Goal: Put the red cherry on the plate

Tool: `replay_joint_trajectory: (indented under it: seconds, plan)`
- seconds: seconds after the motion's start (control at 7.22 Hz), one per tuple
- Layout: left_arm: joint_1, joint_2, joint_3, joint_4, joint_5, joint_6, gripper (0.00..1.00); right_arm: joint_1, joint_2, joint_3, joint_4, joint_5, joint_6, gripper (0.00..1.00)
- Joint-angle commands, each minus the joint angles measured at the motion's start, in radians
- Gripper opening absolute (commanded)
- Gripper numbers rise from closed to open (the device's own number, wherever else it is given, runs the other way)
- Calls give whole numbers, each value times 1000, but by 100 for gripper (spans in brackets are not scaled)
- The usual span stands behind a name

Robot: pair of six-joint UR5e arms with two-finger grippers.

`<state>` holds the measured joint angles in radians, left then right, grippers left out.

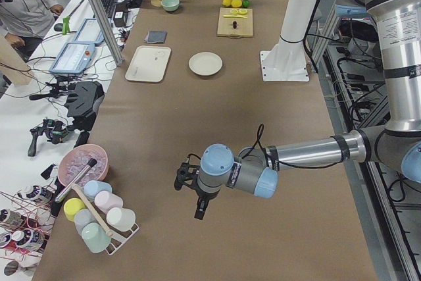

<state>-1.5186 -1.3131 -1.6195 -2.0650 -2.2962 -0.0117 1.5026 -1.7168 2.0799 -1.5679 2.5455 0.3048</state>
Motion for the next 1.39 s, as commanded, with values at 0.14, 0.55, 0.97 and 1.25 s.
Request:
replay_joint_trajectory:
  seconds: [0.14,0.55,0.97,1.25]
  plan:
    - [0,0,-3,-1,1,-1,98,-181,-16,-3,191,68,33,100]
    - [0,2,-8,-17,0,-40,98,-394,-49,-9,435,-16,280,100]
    - [1,2,-10,-17,-3,-40,98,-580,-50,-110,685,-149,463,99]
    - [1,2,-10,-17,-8,-40,98,-781,-50,-174,884,-365,665,99]
